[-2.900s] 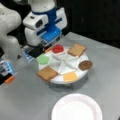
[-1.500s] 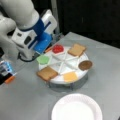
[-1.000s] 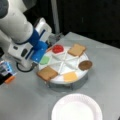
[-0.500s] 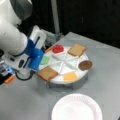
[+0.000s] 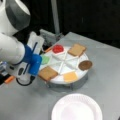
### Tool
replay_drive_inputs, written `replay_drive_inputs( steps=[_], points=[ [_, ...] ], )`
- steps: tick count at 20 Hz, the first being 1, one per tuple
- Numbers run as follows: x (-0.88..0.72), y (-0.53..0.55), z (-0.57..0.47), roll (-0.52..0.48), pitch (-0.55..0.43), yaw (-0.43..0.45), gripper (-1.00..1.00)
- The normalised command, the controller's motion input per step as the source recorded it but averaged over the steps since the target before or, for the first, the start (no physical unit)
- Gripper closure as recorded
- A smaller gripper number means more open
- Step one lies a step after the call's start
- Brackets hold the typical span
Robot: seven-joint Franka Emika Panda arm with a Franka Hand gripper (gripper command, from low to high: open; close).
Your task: Ingredient selection for cheeseburger or sandwich
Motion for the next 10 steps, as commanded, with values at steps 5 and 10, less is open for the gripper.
replay_drive_inputs(
  steps=[5, 10],
  points=[
    [0.36, -0.3, -0.05, 0.391, 0.185, 0.077, -1.0],
    [0.32, -0.28, -0.08, 0.408, 0.106, 0.109, -1.0]
  ],
)
